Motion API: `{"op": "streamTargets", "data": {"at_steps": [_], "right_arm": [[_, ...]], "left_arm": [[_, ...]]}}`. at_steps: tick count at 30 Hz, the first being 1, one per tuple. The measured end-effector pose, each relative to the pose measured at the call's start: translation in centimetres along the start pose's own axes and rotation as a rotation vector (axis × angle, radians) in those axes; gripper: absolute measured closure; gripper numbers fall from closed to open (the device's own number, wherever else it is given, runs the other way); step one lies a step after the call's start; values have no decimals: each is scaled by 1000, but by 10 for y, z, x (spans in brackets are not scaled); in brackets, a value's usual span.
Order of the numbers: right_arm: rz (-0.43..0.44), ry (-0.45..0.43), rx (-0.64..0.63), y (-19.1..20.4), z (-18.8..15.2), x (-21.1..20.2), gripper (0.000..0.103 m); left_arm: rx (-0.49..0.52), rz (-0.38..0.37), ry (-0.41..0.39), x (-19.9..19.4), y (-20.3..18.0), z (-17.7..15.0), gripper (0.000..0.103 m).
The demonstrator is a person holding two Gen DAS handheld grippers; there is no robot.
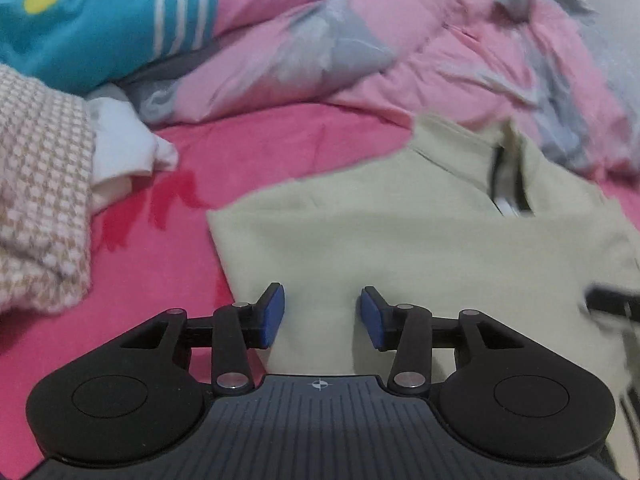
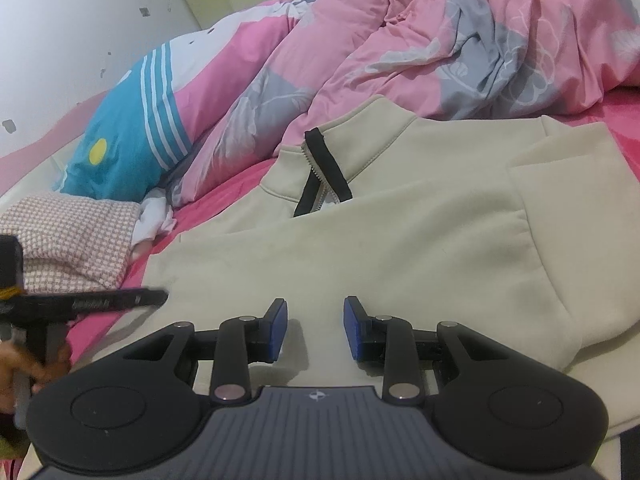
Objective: Fold clothes
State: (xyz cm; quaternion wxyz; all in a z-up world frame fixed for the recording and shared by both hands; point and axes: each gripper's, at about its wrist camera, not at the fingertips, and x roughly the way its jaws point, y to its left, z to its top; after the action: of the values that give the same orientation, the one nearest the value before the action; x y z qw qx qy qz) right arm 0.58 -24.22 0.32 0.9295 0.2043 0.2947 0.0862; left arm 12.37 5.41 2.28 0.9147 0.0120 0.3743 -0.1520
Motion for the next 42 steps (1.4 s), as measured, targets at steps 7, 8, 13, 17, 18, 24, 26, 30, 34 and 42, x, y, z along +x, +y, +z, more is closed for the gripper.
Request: {"op": "streamTargets", "data": {"at_steps": [7,8,13,17,18,24,26,30,34,42], "right_arm": [[17,-4,21,-3,0,0,71],[18,-4,22,-3,0,0,71],[19,-7,22,-3,-1,0,71],[20,-8,22,-3,-1,0,71],[20,-9,23,-3,-1,0,71],[20,-9,21,-3,-1,-1,71],[18,-8,20,-3,-1,-1,71],[16,-6,15,-2,-1,-1,71],[11,-5,8,-1,-1,-1,70],[0,-1,-8,1,-1,0,70]], "left_arm": [[1,95,-25,-22,4,16,60],[18,94,-33,-31,2,14,60],[166,79,-67,-76,-36,-14,57],[208,60,-90,-90,-70,-40,56],[210,58,-85,-89,-76,-47,54],[162,101,-77,-61,-84,-71,47],[134,107,-97,-59,-81,-74,44],[107,103,-124,-60,-77,-78,41],[92,102,-132,-61,-76,-79,39],[91,113,-136,-61,-78,-80,36]]}}
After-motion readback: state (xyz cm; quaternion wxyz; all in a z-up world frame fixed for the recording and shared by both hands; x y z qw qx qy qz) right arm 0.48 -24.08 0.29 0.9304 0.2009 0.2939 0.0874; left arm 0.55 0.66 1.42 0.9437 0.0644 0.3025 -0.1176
